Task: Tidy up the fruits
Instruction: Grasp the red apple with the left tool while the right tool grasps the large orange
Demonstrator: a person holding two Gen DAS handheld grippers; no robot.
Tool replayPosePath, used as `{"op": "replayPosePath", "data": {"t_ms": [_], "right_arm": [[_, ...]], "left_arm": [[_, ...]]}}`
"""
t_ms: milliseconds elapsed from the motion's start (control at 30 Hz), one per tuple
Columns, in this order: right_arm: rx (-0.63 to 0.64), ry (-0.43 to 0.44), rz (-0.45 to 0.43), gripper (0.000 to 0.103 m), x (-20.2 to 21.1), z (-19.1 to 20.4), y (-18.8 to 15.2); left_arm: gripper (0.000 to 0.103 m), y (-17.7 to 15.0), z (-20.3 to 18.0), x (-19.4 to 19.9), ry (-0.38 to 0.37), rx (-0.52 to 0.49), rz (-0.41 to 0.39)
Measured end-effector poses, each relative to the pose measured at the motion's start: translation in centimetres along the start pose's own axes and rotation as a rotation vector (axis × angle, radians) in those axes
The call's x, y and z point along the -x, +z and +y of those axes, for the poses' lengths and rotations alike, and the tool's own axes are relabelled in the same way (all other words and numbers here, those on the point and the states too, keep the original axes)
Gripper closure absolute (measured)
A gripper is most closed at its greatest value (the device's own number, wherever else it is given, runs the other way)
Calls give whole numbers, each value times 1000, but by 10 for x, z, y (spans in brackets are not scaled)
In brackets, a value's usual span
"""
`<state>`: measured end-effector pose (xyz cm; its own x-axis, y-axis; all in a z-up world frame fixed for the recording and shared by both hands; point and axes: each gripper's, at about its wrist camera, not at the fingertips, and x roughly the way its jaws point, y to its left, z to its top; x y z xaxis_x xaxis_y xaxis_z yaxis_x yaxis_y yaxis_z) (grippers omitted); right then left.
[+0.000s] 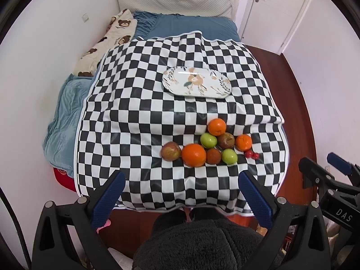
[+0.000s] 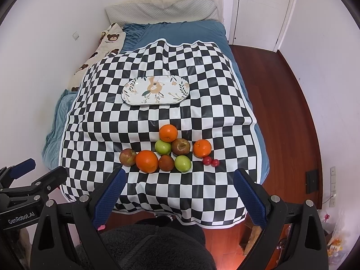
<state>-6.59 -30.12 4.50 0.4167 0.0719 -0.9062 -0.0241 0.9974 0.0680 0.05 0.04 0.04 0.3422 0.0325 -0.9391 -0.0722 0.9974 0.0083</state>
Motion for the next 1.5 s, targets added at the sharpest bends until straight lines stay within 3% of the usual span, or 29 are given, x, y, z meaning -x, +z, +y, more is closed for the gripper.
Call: {"op": "replayPosePath", "data": {"t_ms": [100,267,467,567,600,700,800,1000,1100,1200,1333,1367,1500], "right_arm": [[-15,20,4,5,-5,1,0],[-47,33,39,5,-61,-11,3],[-125,93,115,5,-149,-30,10],[-176,208,196,5,-199,-26,6],[-179,245,211,10,-212,-22,4],[-141,289,260,24,-251,2,1],[-93,342,321,24,-290,33,-1],[58,305,419,24,-352,98,-9],[101,267,467,20,-380,121,-15],[176,201,446,19,-396,137,-17],[297,161,460,18,-405,162,-27],[318,149,447,23,-403,167,-30],[308,186,407,24,-400,172,-43]], "left_arm": [[0,4,3,-5,47,16,-66],[0,22,16,-39,105,45,-127],[0,31,26,-123,199,1,-24],[0,25,39,-169,217,28,74],[0,23,42,-179,234,36,89],[0,15,58,-209,302,61,137],[0,8,72,-235,357,83,195],[0,-3,84,-262,388,85,254],[0,-5,88,-273,341,111,297],[0,-3,95,-288,250,173,353],[1,-1,105,-312,49,319,451],[1,0,107,-318,-2,363,469],[1,5,101,-339,-119,449,504]]}}
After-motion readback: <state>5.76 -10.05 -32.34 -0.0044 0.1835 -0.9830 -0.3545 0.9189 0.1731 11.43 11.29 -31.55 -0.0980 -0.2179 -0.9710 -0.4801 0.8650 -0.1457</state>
